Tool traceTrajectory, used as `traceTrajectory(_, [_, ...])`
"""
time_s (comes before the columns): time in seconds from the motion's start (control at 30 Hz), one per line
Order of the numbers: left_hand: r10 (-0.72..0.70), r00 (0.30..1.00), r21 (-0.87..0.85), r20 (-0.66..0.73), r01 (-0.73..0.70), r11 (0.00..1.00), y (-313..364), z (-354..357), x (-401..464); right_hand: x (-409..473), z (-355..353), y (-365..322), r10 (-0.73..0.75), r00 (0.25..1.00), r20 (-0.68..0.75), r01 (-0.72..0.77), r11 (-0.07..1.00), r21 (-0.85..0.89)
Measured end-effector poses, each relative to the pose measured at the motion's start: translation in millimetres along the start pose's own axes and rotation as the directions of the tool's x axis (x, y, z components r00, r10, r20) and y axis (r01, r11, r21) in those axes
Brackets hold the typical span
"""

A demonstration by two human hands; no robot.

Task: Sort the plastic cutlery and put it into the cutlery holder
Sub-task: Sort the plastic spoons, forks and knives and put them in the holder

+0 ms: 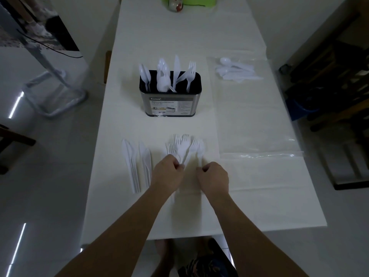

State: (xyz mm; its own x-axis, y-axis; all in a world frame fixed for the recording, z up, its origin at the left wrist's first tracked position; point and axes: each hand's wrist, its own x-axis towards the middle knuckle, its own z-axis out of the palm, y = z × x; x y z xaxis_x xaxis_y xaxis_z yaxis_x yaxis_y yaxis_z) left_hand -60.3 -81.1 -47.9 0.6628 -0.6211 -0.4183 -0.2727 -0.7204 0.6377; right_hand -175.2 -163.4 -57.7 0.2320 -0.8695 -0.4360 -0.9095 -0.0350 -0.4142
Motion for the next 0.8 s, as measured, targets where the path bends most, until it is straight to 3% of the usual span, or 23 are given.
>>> traceTrajectory(0.07, [-0.047, 0.999, -0.181, 0.023, 0.05, 0.982, 0, -2, 1, -2, -2, 1, 0.007, 1.0, -0.008, -0.007, 1.0, 0.014])
traceTrajectory(0.17, [-0.146, 0.985, -0.463, 0.09, 0.171, 0.87, 6, -7, -1, -3, -4, 1, -0.022, 0.999, -0.023, 0.025, 0.994, 0.104])
traceTrajectory(0.23, [-0.209, 0.97, -0.557, 0.128, 0.244, 0.794, 11, -11, 0, -6, -5, -3, -0.074, 0.997, -0.013, 0.075, 0.975, 0.208])
traceTrajectory(0.37, [-0.26, 0.957, -0.537, 0.132, 0.289, 0.792, 15, -17, 7, -19, -3, -18, -0.185, 0.979, 0.081, 0.137, 0.904, 0.405])
traceTrajectory(0.57, [-0.217, 0.964, -0.507, 0.155, 0.266, 0.82, 9, -30, 14, -28, 1, -38, -0.296, 0.937, 0.186, 0.197, 0.887, 0.418])
traceTrajectory(0.7, [-0.236, 0.963, -0.514, 0.134, 0.271, 0.814, 3, -39, 17, -19, 3, -40, -0.217, 0.969, 0.119, 0.184, 0.953, 0.239])
traceTrajectory(0.8, [-0.255, 0.958, -0.537, 0.128, 0.283, 0.795, -1, -43, 17, -9, 6, -37, -0.067, 0.997, 0.028, 0.066, 0.996, 0.055])
